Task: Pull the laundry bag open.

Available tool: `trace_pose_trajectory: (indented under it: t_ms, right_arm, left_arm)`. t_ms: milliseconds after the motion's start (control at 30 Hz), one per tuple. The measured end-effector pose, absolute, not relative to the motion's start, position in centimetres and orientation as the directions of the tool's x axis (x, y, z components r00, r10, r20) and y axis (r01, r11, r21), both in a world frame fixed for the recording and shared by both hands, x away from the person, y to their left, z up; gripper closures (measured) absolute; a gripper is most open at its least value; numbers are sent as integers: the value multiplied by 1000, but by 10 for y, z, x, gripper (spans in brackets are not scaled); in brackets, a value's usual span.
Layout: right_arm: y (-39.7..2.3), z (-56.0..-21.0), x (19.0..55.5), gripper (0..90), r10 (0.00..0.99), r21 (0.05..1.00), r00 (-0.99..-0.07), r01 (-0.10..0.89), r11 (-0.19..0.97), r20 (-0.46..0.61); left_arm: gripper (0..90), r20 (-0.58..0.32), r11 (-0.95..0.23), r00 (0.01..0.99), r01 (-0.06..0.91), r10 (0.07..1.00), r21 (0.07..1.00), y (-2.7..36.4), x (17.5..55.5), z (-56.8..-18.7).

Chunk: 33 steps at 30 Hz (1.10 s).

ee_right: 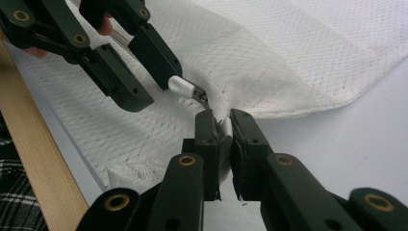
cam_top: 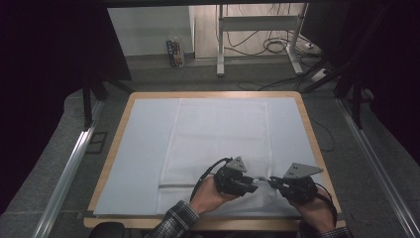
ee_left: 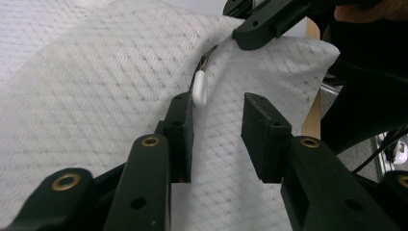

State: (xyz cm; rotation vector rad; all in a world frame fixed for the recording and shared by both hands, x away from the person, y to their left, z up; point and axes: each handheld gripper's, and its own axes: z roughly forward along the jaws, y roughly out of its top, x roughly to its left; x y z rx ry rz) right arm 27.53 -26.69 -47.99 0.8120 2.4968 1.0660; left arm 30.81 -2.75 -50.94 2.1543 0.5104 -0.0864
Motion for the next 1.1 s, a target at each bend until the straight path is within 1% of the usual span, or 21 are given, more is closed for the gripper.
trace_pose_trajectory:
  t_ms: [200,333,533,633,933,1100]
  right_arm:
    - [-266,-479,275,816,606,739,-793,377,558,-53]
    - [-267,-478,275,816,605,743,-795,377,553,-47]
    - [-267,-477,275,817,606,749,-795,378,544,-39]
    - [-267,-477,274,817,605,750,-795,378,543,-37]
    - [-267,-478,275,819,616,743,-787,386,547,-44]
    - [-267,-479,276,823,617,734,-786,391,555,-48]
  left_arm:
    - [693,-248,-515,909,396,334,760,-35,310,-509]
    - [727,-228,-518,906,395,356,759,-39,311,-510]
    - [827,-229,-502,894,411,385,761,-41,312,-512]
    - [854,-236,-497,891,417,387,761,-40,314,-512]
    - [870,-258,-496,896,419,362,761,-35,315,-508]
    - [870,-255,-498,901,409,350,765,-31,315,-506]
